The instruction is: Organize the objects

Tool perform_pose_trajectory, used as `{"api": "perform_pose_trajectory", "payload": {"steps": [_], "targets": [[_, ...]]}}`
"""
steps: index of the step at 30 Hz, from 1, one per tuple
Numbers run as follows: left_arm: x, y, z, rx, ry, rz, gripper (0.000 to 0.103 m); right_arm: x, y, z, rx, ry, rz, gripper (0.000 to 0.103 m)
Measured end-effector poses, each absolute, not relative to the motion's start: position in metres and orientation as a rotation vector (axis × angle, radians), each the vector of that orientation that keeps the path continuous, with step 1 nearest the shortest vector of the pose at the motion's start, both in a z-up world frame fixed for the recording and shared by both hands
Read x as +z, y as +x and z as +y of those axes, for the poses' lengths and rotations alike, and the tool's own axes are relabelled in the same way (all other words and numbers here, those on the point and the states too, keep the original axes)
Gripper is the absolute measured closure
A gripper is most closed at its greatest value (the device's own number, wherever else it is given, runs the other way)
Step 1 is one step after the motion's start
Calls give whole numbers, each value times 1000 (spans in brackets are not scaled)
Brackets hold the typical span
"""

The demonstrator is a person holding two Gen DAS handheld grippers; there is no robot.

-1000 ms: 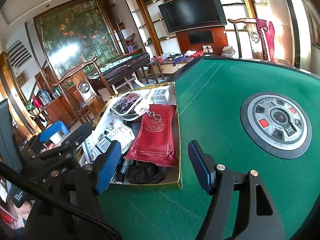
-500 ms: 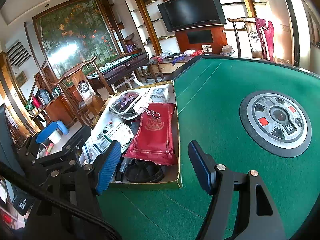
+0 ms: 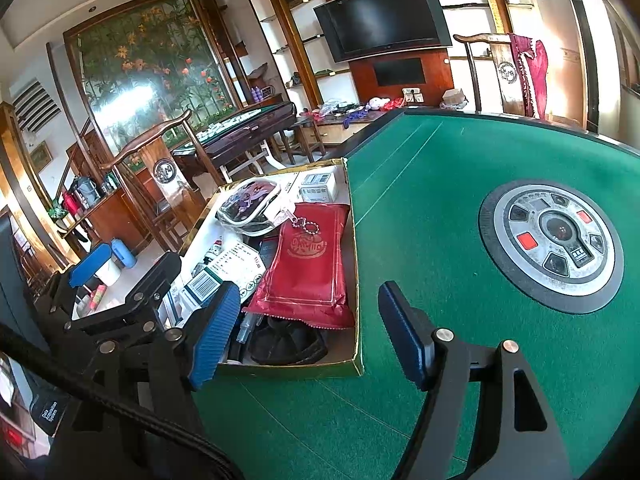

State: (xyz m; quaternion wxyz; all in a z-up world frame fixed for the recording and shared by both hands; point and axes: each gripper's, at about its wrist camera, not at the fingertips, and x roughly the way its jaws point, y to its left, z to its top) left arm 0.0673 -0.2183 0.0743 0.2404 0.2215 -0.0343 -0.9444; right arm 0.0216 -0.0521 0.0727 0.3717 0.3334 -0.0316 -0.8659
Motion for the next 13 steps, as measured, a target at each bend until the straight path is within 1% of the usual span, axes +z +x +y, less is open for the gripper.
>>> {"api": "perform_pose_trajectory", "payload": {"steps": [13], "targets": [[70,69,-214,-2569,596,-134,2,71,20,-51,-2220,858,-77,31]]}}
